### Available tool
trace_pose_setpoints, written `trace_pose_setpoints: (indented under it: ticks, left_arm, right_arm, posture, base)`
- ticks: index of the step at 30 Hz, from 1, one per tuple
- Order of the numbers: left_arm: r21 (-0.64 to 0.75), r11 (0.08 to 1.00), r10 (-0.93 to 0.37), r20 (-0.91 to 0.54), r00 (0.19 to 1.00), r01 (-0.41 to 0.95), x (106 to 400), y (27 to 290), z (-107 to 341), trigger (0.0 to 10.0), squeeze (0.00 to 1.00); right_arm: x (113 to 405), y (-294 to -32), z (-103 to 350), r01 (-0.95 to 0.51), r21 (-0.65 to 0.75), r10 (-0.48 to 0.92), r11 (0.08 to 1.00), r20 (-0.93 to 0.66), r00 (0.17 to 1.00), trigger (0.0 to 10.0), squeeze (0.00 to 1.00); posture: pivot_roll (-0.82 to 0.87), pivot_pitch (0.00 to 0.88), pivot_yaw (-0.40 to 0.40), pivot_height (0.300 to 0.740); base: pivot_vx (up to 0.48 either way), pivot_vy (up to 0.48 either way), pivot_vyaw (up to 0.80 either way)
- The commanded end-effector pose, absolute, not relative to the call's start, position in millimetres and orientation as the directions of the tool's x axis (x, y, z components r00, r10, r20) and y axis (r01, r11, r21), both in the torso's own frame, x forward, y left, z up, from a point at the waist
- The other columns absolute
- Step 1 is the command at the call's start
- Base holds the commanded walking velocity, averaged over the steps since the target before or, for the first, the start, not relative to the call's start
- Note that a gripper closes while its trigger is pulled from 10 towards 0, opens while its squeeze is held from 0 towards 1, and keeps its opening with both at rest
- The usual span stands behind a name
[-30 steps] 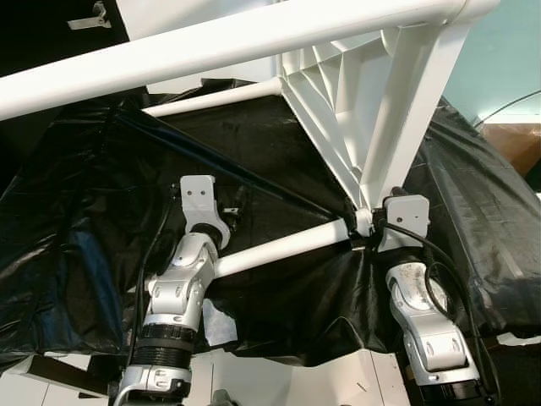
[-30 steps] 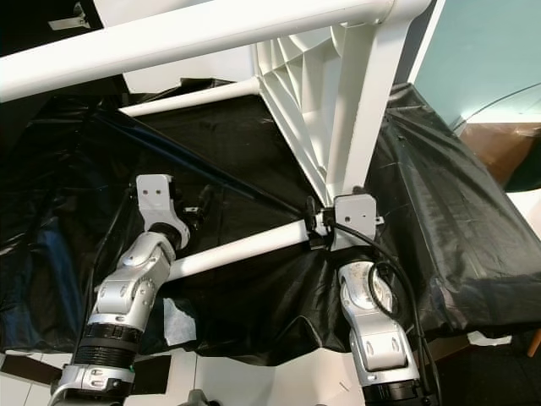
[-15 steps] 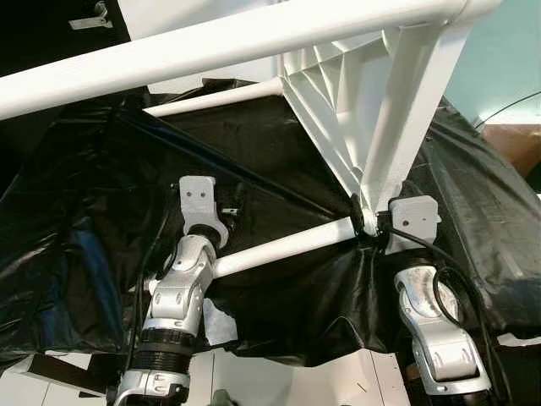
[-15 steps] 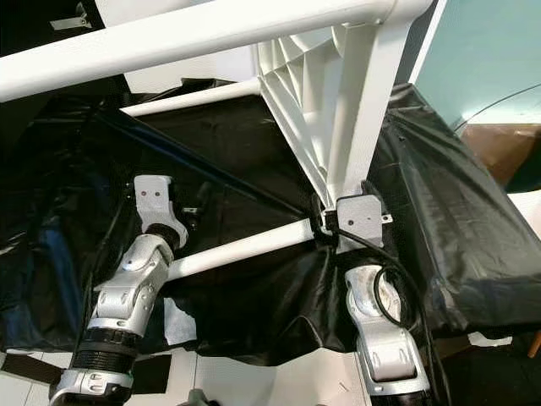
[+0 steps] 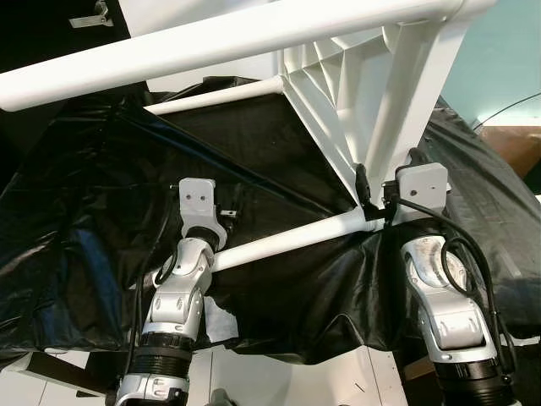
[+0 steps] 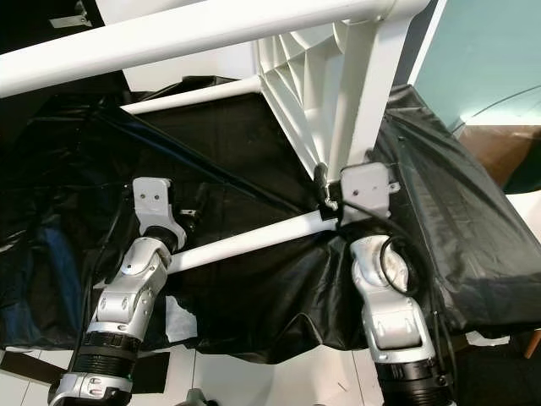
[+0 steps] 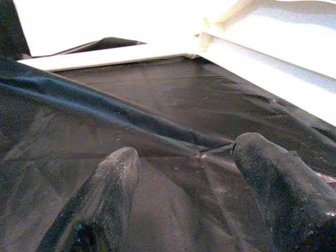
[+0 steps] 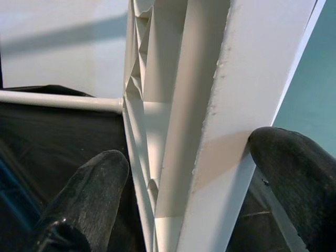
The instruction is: Building children table
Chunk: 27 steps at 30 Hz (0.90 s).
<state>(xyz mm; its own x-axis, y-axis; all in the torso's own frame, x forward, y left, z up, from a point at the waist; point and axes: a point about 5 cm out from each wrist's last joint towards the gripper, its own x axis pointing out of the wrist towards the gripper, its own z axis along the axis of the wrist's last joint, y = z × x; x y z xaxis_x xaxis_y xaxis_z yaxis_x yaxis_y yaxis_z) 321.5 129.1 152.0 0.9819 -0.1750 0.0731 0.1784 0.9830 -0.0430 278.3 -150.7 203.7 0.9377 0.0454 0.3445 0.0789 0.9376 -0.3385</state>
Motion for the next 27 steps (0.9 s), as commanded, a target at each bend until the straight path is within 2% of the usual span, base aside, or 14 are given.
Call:
trace_pose_setpoints:
  ticks: [1,3,4,5,6,8,12,13,20,23,27]
  left_arm:
    - [-0.037,0.983,-0.179,0.061,0.982,0.182,321.4,127.8,147.3,10.0,0.0]
    - [-0.024,0.983,-0.181,0.063,0.981,0.183,324.5,129.2,148.3,10.0,0.0]
    - [-0.024,0.983,-0.18,0.063,0.982,0.182,324.8,129.5,148.5,10.0,0.0]
    - [-0.024,0.983,-0.18,0.064,0.982,0.182,324.6,129.6,148.6,10.0,0.0]
    - [-0.024,0.983,-0.18,0.064,0.982,0.181,324.5,129.8,148.6,10.0,0.0]
    - [-0.016,0.982,-0.185,0.057,0.981,0.186,323.0,129.0,145.8,10.0,0.0]
    - [-0.009,0.98,-0.196,0.055,0.979,0.197,324.6,126.5,145.5,10.0,0.0]
    - [-0.006,0.98,-0.199,0.059,0.978,0.2,325.6,125.7,146.3,10.0,0.0]
    - [-0.005,0.979,-0.203,0.047,0.978,0.204,325.6,124.4,141.4,10.0,0.0]
    - [0.001,0.977,-0.214,0.05,0.975,0.215,327.4,121.8,141.4,10.0,0.0]
    - [0.008,0.977,-0.212,0.056,0.976,0.212,328.0,120.9,142.0,10.0,0.0]
  right_arm:
    - [280.5,-150.9,200.2,0.062,-0.339,0.056,0.939,0.326,0.944,10.0,1.0]
    - [283.2,-149.2,206.2,0.07,-0.348,0.058,0.935,0.345,0.937,10.0,1.0]
    - [283.3,-148.8,206.8,0.071,-0.349,0.058,0.934,0.346,0.936,10.0,0.86]
    - [283.1,-148.4,207.2,0.072,-0.349,0.057,0.934,0.346,0.936,10.0,0.53]
    - [282.9,-148.2,207.4,0.072,-0.349,0.057,0.934,0.346,0.936,10.0,0.53]
    - [278.9,-149.0,206.2,0.082,-0.346,0.041,0.935,0.332,0.942,10.0,1.0]
    - [277.2,-149.8,213.0,0.106,-0.357,0.03,0.928,0.354,0.935,10.0,1.0]
    - [278.3,-152.8,219.6,0.135,-0.372,0.014,0.919,0.37,0.929,10.0,0.0]
    - [273.8,-164.7,209.9,0.21,-0.398,-0.075,0.893,0.328,0.942,10.0,0.0]
    - [286.1,-171.8,223.6,0.221,-0.422,-0.063,0.879,0.356,0.933,10.0,0.0]
    - [305.0,-167.4,232.9,0.181,-0.449,-0.005,0.875,0.366,0.931,10.0,0.0]
  posture:
    - [-0.02,0.04,-0.013,0.74]
    - [-0.02,0.041,-0.007,0.74]
    - [-0.02,0.041,-0.007,0.74]
    - [-0.02,0.045,-0.007,0.74]
    - [-0.02,0.045,-0.007,0.74]
    - [-0.03,0.048,-0.003,0.74]
    - [-0.04,0.048,0.005,0.74]
    - [-0.04,0.047,0.005,0.74]
    - [-0.06,0.048,0.006,0.74]
    - [-0.06,0.042,0.009,0.74]
    - [-0.05,0.035,-0.002,0.74]
  base:
    - [0.0,0.0,0.0]
    - [0.0,0.0,0.0]
    - [0.0,0.0,0.0]
    - [0.0,0.0,0.0]
    - [0.0,0.0,0.0]
    - [0.0,0.0,0.0]
    - [0.0,0.0,0.0]
    - [0.0,0.0,0.0]
    - [0.0,0.0,0.0]
    - [0.0,0.0,0.0]
    - [0.0,0.0,0.0]
